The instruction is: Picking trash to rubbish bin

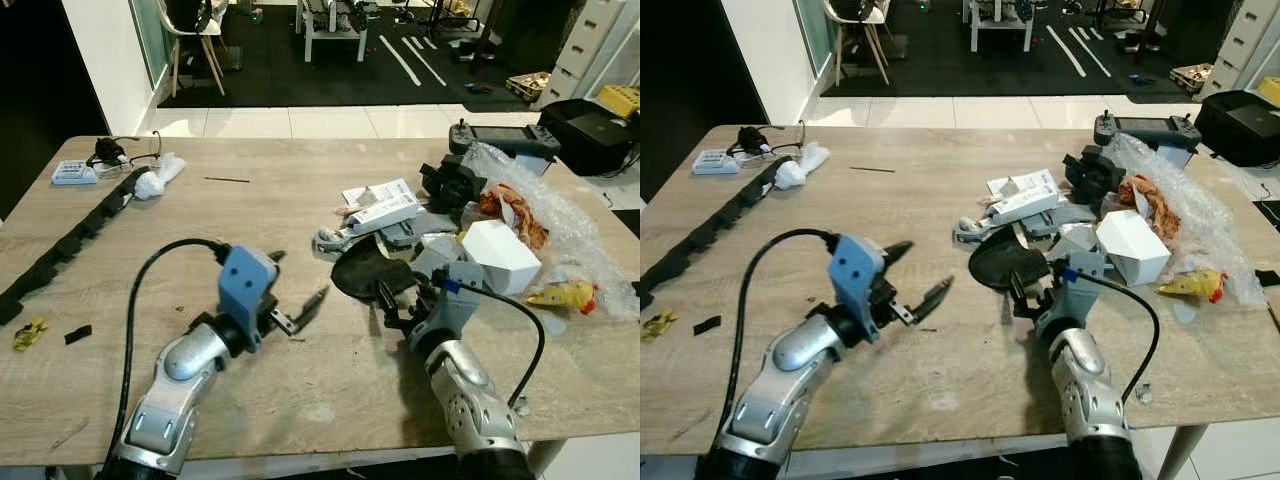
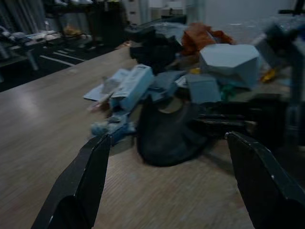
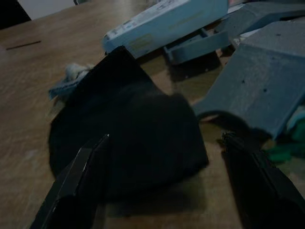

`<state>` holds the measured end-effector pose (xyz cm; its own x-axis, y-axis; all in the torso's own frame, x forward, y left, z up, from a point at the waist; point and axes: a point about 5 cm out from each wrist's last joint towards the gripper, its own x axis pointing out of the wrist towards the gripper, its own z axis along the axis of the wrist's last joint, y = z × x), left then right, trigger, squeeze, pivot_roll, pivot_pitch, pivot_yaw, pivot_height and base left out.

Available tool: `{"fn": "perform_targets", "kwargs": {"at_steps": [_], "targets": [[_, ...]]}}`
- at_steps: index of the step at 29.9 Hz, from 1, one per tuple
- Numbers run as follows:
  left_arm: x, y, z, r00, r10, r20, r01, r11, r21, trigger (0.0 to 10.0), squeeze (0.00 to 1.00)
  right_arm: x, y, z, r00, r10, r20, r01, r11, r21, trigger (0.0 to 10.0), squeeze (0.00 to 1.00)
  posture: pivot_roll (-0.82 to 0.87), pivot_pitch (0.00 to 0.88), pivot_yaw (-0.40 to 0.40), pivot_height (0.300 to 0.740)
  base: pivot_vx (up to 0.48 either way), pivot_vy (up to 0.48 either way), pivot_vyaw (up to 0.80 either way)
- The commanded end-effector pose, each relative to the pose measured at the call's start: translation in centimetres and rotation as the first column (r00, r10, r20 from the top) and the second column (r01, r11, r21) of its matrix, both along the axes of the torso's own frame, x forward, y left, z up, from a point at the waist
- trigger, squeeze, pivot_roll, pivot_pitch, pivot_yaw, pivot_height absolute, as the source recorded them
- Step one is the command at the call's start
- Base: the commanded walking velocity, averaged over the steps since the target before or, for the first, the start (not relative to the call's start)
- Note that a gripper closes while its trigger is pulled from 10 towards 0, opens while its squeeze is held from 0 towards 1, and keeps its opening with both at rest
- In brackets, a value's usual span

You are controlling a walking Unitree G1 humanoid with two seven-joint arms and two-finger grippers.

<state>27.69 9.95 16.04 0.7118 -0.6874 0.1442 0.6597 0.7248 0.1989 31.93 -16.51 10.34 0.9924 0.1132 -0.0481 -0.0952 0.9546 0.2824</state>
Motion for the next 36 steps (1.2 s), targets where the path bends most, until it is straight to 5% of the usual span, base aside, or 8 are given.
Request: {"fn": "perform_targets", "kwargs": {"at_steps": [1, 13, 29, 32, 33, 36], "targets": [[-0.2, 0.2, -0.3, 1.000, -0.015, -0.016, 0.016, 1.000, 0.026, 10.0, 0.00, -0.1, -0.5, -0.8, 0.999, -0.010, -0.037, 0.011, 1.000, 0.009, 10.0, 0.00, -0.06, 0.126, 0.011, 0.740, 0.000, 0.000, 0.00], [-0.3, 0.4, -0.5, 1.000, -0.020, -0.021, 0.021, 0.998, 0.051, 10.0, 0.00, -0.9, -0.1, -1.0, 0.999, -0.023, -0.046, 0.026, 0.998, 0.053, 10.0, 0.00, -0.06, 0.141, 0.010, 0.740, 0.000, 0.000, 0.00], [-1.0, -0.5, -0.4, 0.994, -0.109, -0.028, 0.111, 0.992, 0.064, 10.0, 0.00, 1.2, 1.1, -0.3, 0.996, 0.066, -0.056, -0.055, 0.981, 0.185, 10.0, 0.00, -0.05, 0.142, 0.011, 0.740, 0.000, 0.000, 0.00], [-0.9, -0.5, -0.4, 0.994, -0.109, -0.026, 0.111, 0.991, 0.069, 10.0, 0.00, 1.5, 1.9, 0.2, 0.994, 0.103, -0.043, -0.092, 0.973, 0.210, 1.1, 0.00, -0.05, 0.142, 0.011, 0.740, 0.000, 0.000, 0.00], [-0.9, -0.4, -0.4, 0.994, -0.108, -0.026, 0.110, 0.991, 0.071, 10.0, 0.00, 1.6, 2.0, 0.3, 0.993, 0.109, -0.039, -0.098, 0.971, 0.216, 0.0, 0.00, -0.05, 0.142, 0.011, 0.740, 0.000, 0.000, 0.00], [-0.9, -0.4, -0.4, 0.994, -0.109, -0.025, 0.111, 0.991, 0.073, 10.0, 0.00, 1.6, 2.2, 0.4, 0.993, 0.116, -0.036, -0.105, 0.969, 0.222, 0.0, 0.00, -0.05, 0.142, 0.011, 0.740, 0.000, 0.000, 0.00]]}}
